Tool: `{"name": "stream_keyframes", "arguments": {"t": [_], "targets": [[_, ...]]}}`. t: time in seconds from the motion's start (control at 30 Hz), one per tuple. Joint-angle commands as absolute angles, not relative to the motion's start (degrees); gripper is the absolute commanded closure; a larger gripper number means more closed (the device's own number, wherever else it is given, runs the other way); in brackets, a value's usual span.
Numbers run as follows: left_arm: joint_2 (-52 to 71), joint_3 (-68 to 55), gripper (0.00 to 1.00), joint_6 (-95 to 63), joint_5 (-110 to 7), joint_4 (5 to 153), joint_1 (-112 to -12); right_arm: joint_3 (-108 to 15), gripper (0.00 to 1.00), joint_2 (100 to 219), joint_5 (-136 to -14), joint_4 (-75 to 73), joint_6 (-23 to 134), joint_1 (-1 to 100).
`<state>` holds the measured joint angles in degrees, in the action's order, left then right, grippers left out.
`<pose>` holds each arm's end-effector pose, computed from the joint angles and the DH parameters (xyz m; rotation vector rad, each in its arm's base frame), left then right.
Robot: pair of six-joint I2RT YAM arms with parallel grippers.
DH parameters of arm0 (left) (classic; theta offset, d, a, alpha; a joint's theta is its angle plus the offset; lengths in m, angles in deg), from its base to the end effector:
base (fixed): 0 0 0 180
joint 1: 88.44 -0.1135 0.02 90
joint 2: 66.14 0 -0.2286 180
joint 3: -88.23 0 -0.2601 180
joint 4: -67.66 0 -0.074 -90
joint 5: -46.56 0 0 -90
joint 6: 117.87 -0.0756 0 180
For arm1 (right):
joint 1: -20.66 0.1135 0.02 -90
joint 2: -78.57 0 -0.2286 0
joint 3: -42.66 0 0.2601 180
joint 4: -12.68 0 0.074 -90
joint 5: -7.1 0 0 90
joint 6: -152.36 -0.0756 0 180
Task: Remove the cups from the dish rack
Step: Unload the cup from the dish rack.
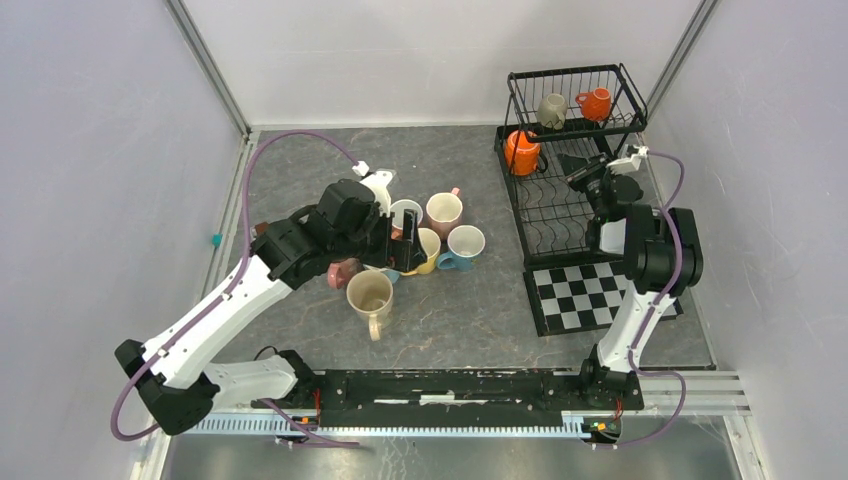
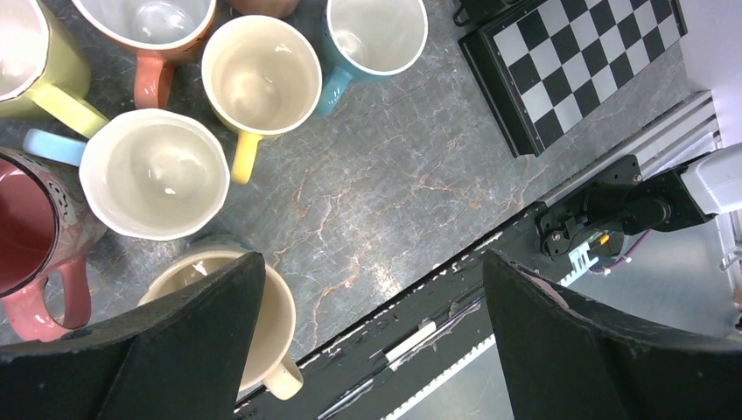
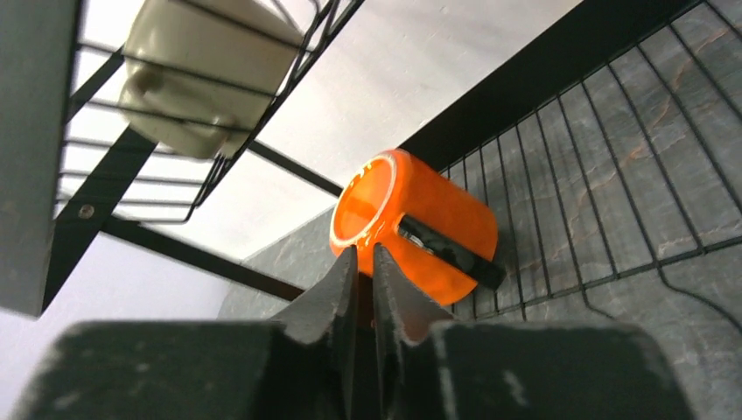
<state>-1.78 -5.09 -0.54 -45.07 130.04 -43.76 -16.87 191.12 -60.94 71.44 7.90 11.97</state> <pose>0.1949 -0.1957 0.3221 0.3724 2.3369 -0.6750 0.4071 -0.0336 0.1313 0.5159 1.4595 0.9213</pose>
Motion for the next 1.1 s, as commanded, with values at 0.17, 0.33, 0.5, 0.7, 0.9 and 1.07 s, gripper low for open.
{"name": "stream_keyframes", "arguments": {"t": [0.17, 0.33, 0.5, 0.7, 0.9, 1.07], "targets": [[-0.36, -3.01, 0.00, -3.97, -47.19, 126.35, -44.42, -26.58, 0.92, 196.54, -65.29, 62.84, 6.64, 11.87], [0.25, -3.06, 0.00, -4.23, -47.55, 126.10, -44.69, -30.70, 0.93, 199.65, -64.18, 60.48, 7.13, 12.05], [0.64, -3.02, 0.00, -4.32, -47.92, 125.81, -44.93, -32.78, 0.93, 201.36, -63.95, 58.74, 7.67, 12.31], [0.96, -3.12, 0.00, -4.41, -48.28, 125.72, -45.09, -36.60, 0.93, 204.21, -63.25, 55.93, 8.20, 12.97], [0.89, -3.41, 0.00, -4.32, -48.40, 125.56, -45.28, -37.98, 0.93, 205.48, -62.24, 55.00, 9.01, 13.54], [0.78, -3.58, 0.00, -4.32, -48.54, 125.47, -45.29, -36.72, 0.93, 205.12, -59.98, 57.06, 9.04, 13.98]]}}
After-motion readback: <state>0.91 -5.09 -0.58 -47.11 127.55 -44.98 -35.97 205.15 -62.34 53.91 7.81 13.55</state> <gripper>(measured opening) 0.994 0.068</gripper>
